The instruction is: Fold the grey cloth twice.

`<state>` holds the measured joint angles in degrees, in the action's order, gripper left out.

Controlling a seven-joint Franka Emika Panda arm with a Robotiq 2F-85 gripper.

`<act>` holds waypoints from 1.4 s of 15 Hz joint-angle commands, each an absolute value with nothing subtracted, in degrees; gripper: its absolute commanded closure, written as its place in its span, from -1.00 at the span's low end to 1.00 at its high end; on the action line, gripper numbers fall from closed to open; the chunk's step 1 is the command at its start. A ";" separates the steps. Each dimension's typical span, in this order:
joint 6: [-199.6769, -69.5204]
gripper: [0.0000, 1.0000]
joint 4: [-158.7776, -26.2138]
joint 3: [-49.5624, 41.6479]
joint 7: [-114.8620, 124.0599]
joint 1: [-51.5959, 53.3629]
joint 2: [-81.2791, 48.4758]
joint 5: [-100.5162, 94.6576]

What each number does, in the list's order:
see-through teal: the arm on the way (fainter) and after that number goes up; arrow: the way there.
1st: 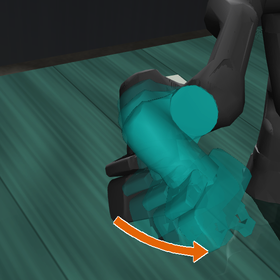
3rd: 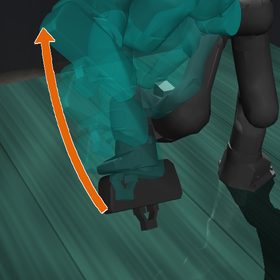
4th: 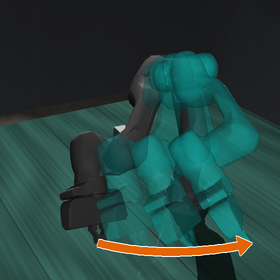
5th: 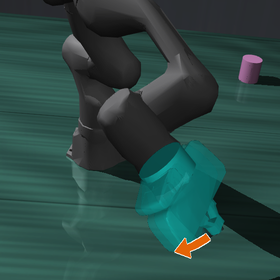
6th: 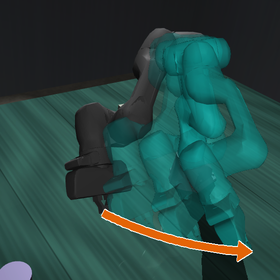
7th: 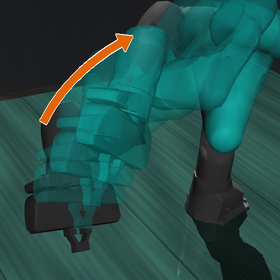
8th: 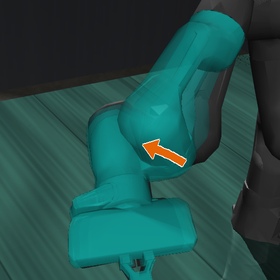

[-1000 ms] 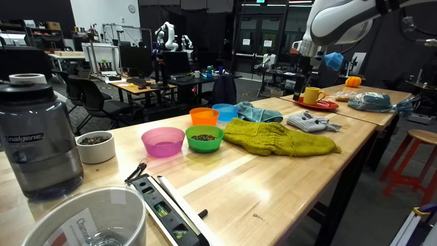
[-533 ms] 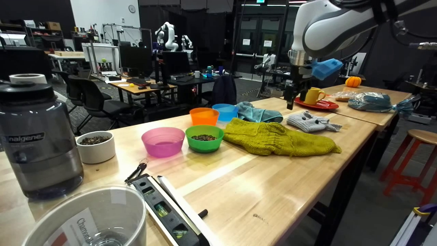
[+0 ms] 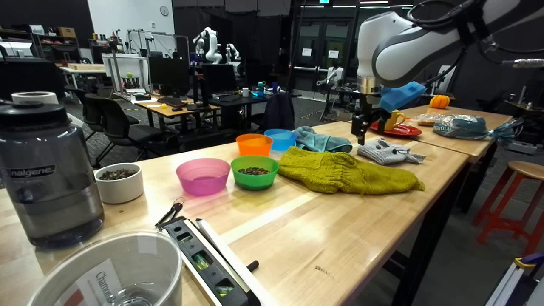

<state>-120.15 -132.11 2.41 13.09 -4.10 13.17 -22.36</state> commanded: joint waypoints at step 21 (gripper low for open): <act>-117.95 -0.41 -129.38 0.27 18.21 -4.06 5.39 -24.69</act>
<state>-119.36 -130.76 0.09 17.36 -4.75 6.48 -23.59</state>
